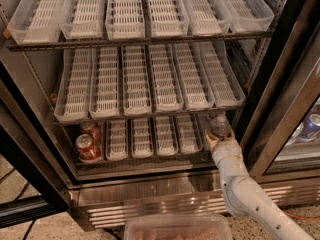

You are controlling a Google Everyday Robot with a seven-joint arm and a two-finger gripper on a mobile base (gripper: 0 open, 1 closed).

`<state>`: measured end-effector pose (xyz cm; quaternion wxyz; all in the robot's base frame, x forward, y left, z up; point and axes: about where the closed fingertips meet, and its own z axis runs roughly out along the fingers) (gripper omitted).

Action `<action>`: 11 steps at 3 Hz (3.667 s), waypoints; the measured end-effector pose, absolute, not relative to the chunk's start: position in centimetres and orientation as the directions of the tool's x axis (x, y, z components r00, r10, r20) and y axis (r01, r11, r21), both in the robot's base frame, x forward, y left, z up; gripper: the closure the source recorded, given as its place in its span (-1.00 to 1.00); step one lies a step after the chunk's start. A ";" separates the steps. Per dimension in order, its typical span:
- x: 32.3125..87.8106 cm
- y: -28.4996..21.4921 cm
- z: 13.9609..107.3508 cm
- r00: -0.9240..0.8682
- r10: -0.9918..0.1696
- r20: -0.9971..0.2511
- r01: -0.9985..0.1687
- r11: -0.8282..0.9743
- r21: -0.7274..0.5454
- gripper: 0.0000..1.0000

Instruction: Pick water bottle from bottom shelf of fridge

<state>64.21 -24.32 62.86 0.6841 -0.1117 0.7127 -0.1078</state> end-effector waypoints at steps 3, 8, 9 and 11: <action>62.6 -23.6 67.5 0.040 -0.242 -0.969 -0.055 0.968 -0.244 1.00; 55.1 -21.8 67.9 -0.152 -0.250 -0.956 -0.355 0.917 -0.184 1.00; 53.7 -20.4 68.6 -0.144 -0.314 -0.938 -0.484 0.850 -0.210 1.00; 52.8 -16.3 73.0 -0.012 -0.283 -0.959 -0.698 0.689 -0.195 1.00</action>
Offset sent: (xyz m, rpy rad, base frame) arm -0.0136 0.0140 0.0553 0.0784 -0.0796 0.0923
